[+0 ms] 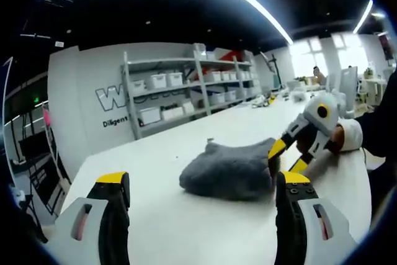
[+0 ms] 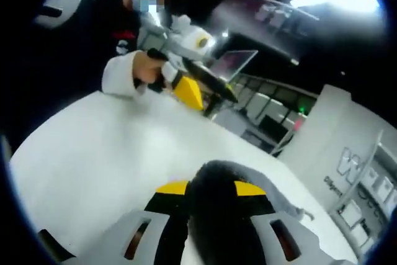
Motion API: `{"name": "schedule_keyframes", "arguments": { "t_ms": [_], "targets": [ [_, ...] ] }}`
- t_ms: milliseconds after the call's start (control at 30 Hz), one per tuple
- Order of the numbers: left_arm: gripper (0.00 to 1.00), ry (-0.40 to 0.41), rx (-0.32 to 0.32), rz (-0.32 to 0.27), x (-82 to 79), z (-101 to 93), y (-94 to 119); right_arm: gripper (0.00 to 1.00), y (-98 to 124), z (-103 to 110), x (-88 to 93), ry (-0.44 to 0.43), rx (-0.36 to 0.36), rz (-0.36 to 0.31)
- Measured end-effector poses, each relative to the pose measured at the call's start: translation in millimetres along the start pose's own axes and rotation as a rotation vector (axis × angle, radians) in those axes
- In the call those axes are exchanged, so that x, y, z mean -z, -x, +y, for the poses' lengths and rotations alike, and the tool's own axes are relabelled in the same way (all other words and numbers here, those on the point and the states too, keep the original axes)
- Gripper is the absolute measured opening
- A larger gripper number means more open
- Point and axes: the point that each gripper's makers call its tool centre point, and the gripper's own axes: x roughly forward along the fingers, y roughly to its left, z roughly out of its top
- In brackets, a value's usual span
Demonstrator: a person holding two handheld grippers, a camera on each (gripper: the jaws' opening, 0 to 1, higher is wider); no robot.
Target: Open the folded towel by lifting each exposed corner and separating the folded layers until the towel lies flat within the target outline without major curled edges
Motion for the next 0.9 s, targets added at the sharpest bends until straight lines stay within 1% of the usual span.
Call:
{"name": "schedule_keyframes", "arguments": {
  "t_ms": [100,167,200,233,267,300,367,400,433,533,567,600,667,733,833,900],
  "targets": [
    [0.96,0.002,0.004,0.007,1.5,0.2,-1,0.21,8,-12,-4.5,0.002,0.036,-0.025],
    [0.96,0.003,0.004,0.011,2.3,0.6,-1,0.21,15,-26,-11.2,0.032,0.106,-0.054],
    [0.96,0.004,0.003,0.012,2.6,0.9,-1,0.21,19,-32,-15.5,0.041,0.135,-0.080],
    [0.96,0.004,0.003,0.012,2.7,1.0,-1,0.21,23,-37,-16.2,0.038,0.152,-0.089],
    [0.96,0.005,0.002,0.012,2.5,1.5,-1,0.22,26,-41,-13.9,0.031,0.162,-0.081],
    [0.95,0.006,-0.002,0.007,1.3,2.5,-1,0.22,29,-50,-6.8,0.031,0.198,-0.043],
    [0.93,0.004,-0.009,-0.014,-2.5,5.1,2,0.26,33,-58,1.6,0.046,0.224,-0.007],
    [0.93,0.014,-0.014,-0.024,-4.0,7.3,3,0.28,34,-60,5.4,0.035,0.213,-0.008],
    [0.93,0.019,-0.014,-0.027,-4.3,8.0,3,0.30,35,-61,9.1,0.021,0.215,0.004],
    [0.94,0.046,-0.003,-0.031,-3.6,8.5,5,0.33,41,-71,16.3,0.015,0.241,0.020],
    [0.95,0.050,-0.002,-0.033,-3.7,9.1,5,0.35,42,-72,17.1,0.006,0.242,0.019],
    [0.96,0.059,-0.001,-0.037,-4.3,9.8,5,0.39,42,-73,18.8,-0.023,0.232,0.018],
    [0.96,0.069,0.002,-0.044,-5.5,10.2,6,0.44,43,-75,21.1,-0.023,0.241,0.035],
    [0.96,0.071,0.009,-0.047,-6.0,9.1,6,0.42,45,-77,23.2,-0.008,0.250,0.052],
    [0.96,0.069,0.016,-0.048,-6.6,8.5,5,0.35,48,-80,24.6,-0.011,0.254,0.050],
    [0.96,0.069,0.021,-0.049,-6.8,8.0,5,0.35,47,-79,25.5,-0.033,0.235,0.045]
  ]
}}
